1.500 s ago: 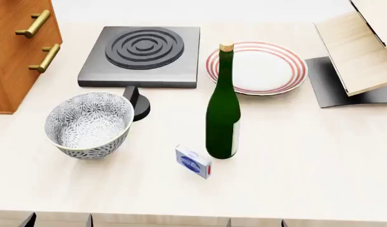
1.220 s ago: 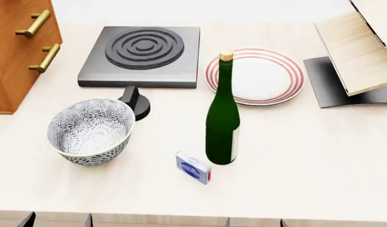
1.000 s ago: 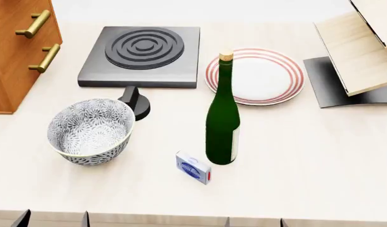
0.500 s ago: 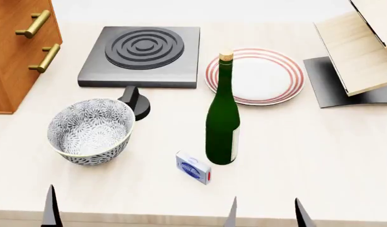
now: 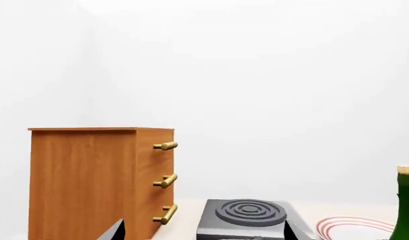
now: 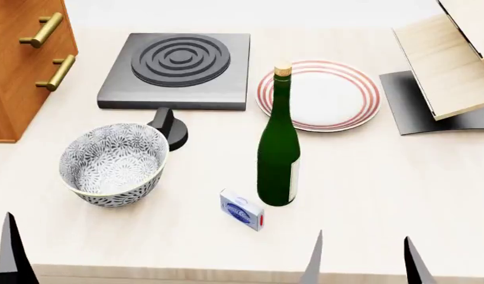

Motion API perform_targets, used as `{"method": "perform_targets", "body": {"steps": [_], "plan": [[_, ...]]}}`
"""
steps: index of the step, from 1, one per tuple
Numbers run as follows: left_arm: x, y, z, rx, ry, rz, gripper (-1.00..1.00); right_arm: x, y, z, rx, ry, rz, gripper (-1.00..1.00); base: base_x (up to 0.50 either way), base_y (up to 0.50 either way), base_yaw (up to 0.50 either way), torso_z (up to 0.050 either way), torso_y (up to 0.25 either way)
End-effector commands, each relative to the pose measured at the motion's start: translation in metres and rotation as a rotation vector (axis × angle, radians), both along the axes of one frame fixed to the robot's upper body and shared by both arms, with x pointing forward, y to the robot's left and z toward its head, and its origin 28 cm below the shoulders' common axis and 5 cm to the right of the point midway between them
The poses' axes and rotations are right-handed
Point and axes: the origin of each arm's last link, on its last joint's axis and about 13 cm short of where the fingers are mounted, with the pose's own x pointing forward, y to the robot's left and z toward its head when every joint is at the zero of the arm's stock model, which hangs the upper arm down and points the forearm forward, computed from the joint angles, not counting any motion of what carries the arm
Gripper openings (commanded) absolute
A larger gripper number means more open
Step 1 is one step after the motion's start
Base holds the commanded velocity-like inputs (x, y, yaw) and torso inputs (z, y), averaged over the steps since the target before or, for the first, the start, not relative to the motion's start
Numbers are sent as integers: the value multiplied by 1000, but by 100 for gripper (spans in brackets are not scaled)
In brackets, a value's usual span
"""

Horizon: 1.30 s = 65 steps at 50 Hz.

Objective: Pick up the akita bowl and put it on the plate.

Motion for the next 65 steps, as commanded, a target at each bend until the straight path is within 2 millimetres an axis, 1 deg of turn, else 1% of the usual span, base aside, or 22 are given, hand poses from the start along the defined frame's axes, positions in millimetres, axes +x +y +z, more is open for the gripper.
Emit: {"method": "perform_targets", "body": {"steps": [1, 6, 16, 27, 31, 65], "plan": [[2, 11, 5, -33, -28, 69, 100, -2, -11, 7, 32, -26, -60, 100, 0, 0, 0, 0, 0], [1, 16, 7, -44, -33, 90, 100, -1, -14, 6, 42, -22, -76, 100, 0, 0, 0, 0, 0], [-4, 14, 10, -41, -52, 81, 100, -3, -13, 4, 47, -25, -60, 100, 0, 0, 0, 0, 0], [-3, 14, 9, -42, -53, 76, 100, -1, -12, 1, 65, -2, -33, 100, 0, 0, 0, 0, 0], [-3, 13, 8, -39, -53, 73, 100, -1, -12, -1, 66, 1, -29, 100, 0, -242, 0, 0, 0], [-4, 13, 9, -43, -55, 69, 100, -2, -11, 1, 70, -5, -23, 100, 0, -71, 0, 0, 0]]}}
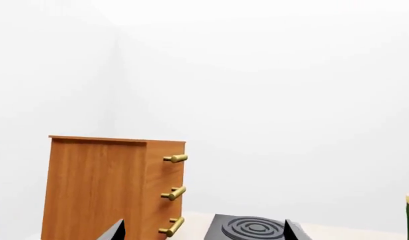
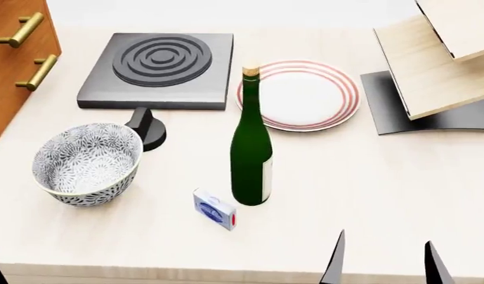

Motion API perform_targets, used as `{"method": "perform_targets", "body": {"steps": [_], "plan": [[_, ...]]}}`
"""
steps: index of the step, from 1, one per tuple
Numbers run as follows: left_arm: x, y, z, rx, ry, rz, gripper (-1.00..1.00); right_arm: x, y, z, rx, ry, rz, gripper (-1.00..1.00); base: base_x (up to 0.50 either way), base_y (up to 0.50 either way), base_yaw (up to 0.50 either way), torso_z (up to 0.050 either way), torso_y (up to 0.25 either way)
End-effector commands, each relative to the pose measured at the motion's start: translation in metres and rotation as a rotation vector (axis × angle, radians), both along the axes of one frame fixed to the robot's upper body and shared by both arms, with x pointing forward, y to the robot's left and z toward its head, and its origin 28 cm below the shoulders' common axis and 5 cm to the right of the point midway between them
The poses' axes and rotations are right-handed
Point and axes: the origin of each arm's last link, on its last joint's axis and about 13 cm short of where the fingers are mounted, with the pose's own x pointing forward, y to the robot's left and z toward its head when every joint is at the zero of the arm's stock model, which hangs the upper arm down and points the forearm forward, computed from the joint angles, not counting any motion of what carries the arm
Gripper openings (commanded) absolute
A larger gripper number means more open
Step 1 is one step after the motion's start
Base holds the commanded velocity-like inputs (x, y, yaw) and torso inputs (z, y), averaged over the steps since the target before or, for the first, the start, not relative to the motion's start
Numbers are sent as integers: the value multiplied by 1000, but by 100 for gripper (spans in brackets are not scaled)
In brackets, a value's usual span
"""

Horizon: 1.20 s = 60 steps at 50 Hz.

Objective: Pick up the akita bowl and put it on the plate.

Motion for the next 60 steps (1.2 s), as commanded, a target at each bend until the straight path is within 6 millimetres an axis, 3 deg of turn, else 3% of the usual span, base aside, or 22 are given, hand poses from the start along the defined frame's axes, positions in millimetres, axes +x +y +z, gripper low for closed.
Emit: {"method": "perform_targets", "body": {"steps": [1, 54, 60], "plan": [[0, 0, 0, 0, 0, -1, 100, 0, 0, 1, 3, -2, -1, 100, 0, -59, 0, 0, 0], [2, -1, -3, -6, 8, -6, 100, 3, 2, -3, -38, 7, -32, 100, 0, -55, 0, 0, 0], [1, -2, -3, -4, 4, -19, 100, -3, 8, 1, -46, -39, 38, 100, 1, 0, 0, 0, 0]]}}
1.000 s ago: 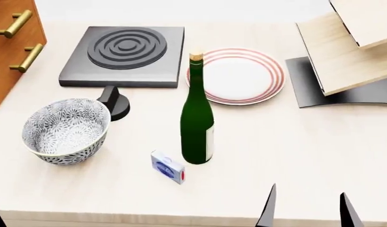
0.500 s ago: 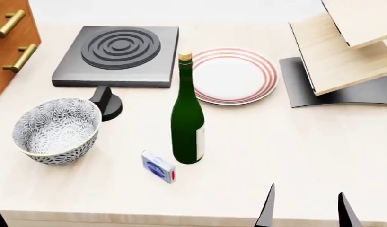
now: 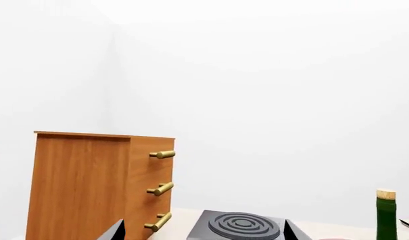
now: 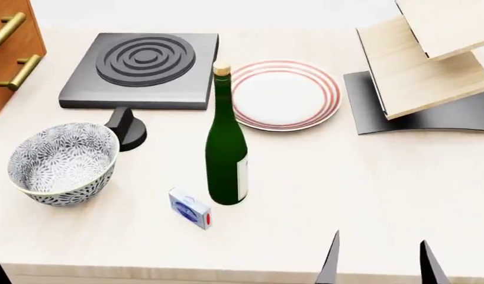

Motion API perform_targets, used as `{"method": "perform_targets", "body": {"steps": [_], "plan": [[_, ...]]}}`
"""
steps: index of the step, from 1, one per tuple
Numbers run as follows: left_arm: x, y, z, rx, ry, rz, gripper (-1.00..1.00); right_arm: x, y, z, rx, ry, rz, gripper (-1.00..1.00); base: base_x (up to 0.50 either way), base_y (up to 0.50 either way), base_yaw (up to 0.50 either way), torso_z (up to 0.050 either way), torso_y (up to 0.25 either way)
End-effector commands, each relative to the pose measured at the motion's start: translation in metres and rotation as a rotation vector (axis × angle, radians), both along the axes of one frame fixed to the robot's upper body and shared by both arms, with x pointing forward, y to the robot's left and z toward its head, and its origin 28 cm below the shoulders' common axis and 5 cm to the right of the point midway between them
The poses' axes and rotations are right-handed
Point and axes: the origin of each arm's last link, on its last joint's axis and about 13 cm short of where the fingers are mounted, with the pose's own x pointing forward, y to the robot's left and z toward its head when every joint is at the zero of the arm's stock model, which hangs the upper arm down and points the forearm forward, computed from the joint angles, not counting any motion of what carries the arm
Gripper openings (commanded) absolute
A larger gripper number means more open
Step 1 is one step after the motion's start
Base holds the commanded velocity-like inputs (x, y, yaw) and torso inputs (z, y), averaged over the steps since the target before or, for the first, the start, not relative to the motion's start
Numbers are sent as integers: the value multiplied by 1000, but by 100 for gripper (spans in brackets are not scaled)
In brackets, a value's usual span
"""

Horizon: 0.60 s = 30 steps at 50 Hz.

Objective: Pick up the akita bowl and put it on the plate.

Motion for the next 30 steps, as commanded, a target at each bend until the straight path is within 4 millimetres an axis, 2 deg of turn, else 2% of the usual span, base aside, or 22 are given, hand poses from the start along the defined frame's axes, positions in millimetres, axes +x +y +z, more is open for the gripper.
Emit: {"method": "perform_targets", "body": {"steps": [1, 30], "plan": [[-1, -1, 0, 1, -4, -14, 100, -4, 5, 3, -24, -35, 38, 100, 4, 0, 0, 0, 0], [-1, -3, -4, 0, 1, -20, 100, -4, 7, 0, -28, -32, 56, 100, 169, -26, 0, 0, 0]]}}
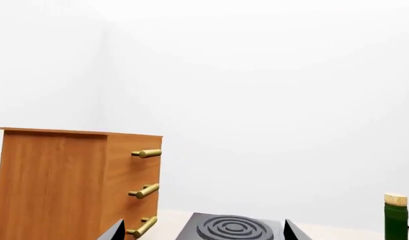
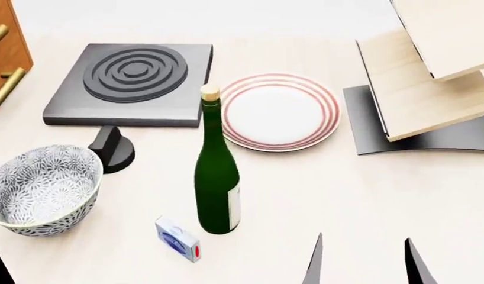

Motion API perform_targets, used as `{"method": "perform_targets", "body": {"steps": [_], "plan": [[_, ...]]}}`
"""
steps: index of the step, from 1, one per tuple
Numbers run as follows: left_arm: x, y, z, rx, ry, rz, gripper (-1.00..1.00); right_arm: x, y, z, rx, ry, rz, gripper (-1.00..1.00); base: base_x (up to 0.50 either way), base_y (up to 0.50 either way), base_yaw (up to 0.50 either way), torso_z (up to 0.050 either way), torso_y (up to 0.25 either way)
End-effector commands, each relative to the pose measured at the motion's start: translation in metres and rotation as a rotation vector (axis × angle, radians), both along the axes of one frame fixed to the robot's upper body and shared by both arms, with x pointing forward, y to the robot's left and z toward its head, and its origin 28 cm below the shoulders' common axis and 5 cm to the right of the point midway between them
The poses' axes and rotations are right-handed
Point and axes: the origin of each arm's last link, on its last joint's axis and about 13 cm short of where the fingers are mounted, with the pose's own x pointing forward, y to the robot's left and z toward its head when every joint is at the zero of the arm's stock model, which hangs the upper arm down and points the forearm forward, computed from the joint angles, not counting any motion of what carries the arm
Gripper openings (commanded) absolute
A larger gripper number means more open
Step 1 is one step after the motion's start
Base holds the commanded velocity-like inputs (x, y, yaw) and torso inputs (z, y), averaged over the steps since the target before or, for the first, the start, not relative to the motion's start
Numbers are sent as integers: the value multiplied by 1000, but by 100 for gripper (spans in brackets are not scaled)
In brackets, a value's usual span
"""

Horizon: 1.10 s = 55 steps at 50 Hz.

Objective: Pick up the akita bowl and put it on the plate.

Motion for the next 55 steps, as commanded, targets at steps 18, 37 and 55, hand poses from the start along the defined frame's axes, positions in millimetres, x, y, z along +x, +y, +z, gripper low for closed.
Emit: {"method": "perform_targets", "body": {"steps": [18, 37, 55], "plan": [[-1, 1, 3, 3, -13, 2, 100, 1, 0, 3, 6, -10, 5, 100, 182, -9, 0, 0, 0], [-2, 0, 2, 5, -11, -1, 100, 1, 1, 2, 6, -7, 10, 100, 183, -10, 0, 0, 0], [-1, 0, 2, 5, -12, -1, 100, 1, 1, 2, 3, -6, 14, 100, 181, -12, 0, 0, 0]]}}
